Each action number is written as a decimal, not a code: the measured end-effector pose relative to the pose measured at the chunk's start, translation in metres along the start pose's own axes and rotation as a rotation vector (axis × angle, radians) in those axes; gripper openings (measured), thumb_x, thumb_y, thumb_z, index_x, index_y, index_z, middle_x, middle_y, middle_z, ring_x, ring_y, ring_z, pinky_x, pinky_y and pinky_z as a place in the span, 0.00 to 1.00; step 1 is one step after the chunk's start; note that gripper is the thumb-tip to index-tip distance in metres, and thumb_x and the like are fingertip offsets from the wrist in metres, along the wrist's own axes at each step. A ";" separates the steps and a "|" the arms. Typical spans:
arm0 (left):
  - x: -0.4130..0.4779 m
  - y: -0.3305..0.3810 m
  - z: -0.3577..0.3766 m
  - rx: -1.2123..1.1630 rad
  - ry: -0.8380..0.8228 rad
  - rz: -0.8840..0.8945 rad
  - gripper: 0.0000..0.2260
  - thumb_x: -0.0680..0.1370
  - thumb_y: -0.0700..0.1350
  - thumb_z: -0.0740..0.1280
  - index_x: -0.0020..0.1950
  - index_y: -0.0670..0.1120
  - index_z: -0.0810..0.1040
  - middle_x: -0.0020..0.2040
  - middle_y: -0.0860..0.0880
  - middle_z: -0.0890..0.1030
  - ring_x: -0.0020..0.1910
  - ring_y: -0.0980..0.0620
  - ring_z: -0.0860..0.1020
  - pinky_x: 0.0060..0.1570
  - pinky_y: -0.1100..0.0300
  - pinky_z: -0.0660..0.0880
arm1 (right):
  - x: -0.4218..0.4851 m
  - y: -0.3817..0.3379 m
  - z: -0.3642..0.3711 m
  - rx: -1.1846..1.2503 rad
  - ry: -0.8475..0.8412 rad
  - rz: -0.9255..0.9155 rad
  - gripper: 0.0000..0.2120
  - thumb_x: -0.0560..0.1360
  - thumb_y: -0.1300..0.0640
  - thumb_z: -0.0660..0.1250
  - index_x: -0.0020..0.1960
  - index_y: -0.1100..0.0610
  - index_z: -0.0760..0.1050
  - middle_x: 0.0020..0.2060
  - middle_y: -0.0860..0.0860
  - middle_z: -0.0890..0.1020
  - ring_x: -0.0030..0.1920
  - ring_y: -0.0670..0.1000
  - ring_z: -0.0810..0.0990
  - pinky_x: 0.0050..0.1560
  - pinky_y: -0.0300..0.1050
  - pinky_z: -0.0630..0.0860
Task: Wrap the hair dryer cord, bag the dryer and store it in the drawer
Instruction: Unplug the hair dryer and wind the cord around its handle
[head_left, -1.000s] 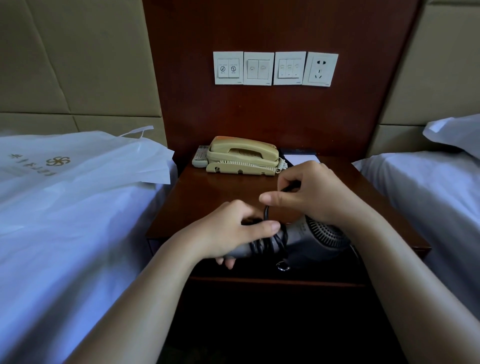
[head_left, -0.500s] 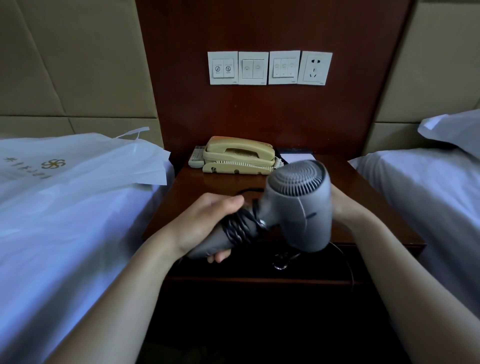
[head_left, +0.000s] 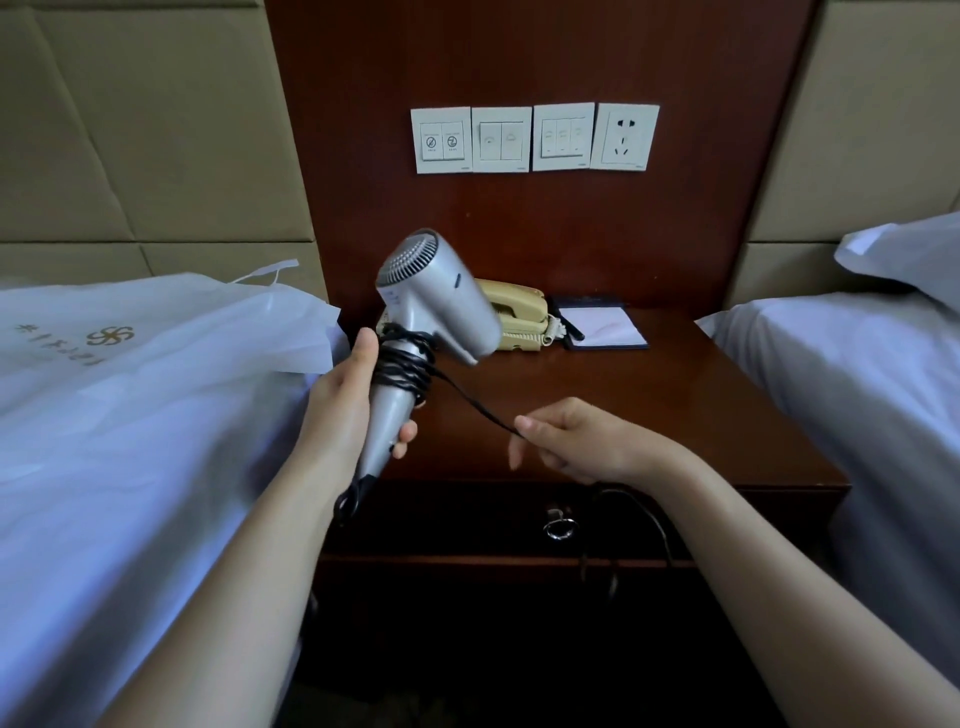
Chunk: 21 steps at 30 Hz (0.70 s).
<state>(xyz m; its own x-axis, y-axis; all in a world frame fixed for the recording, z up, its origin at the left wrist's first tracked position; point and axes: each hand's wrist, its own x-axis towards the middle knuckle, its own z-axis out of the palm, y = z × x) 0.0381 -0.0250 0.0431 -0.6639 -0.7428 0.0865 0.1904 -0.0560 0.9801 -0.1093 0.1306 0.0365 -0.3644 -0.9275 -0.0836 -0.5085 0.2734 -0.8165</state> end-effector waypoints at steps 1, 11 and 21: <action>0.001 -0.001 -0.002 -0.002 0.033 0.002 0.22 0.79 0.60 0.56 0.45 0.42 0.76 0.32 0.41 0.77 0.19 0.50 0.71 0.19 0.64 0.67 | -0.002 -0.005 0.002 -0.049 -0.019 -0.007 0.18 0.81 0.51 0.54 0.46 0.57 0.79 0.25 0.48 0.65 0.20 0.41 0.60 0.22 0.33 0.60; 0.003 0.000 -0.006 0.132 0.022 -0.038 0.20 0.72 0.32 0.70 0.60 0.46 0.71 0.38 0.45 0.77 0.25 0.56 0.75 0.25 0.63 0.75 | -0.014 -0.035 0.012 -0.610 -0.108 0.005 0.12 0.80 0.53 0.54 0.54 0.48 0.76 0.48 0.48 0.79 0.50 0.50 0.74 0.49 0.44 0.70; 0.002 -0.008 0.001 0.504 0.036 0.058 0.26 0.69 0.37 0.73 0.61 0.56 0.70 0.42 0.47 0.81 0.27 0.51 0.78 0.23 0.63 0.69 | -0.026 -0.065 0.018 -0.987 0.400 -0.425 0.12 0.78 0.47 0.58 0.50 0.52 0.76 0.46 0.49 0.78 0.48 0.58 0.78 0.36 0.45 0.62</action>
<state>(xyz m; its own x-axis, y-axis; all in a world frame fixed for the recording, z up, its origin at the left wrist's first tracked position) 0.0350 -0.0255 0.0356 -0.6353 -0.7583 0.1459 -0.1525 0.3084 0.9390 -0.0523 0.1324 0.0817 -0.1485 -0.8934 0.4239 -0.9757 0.2021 0.0841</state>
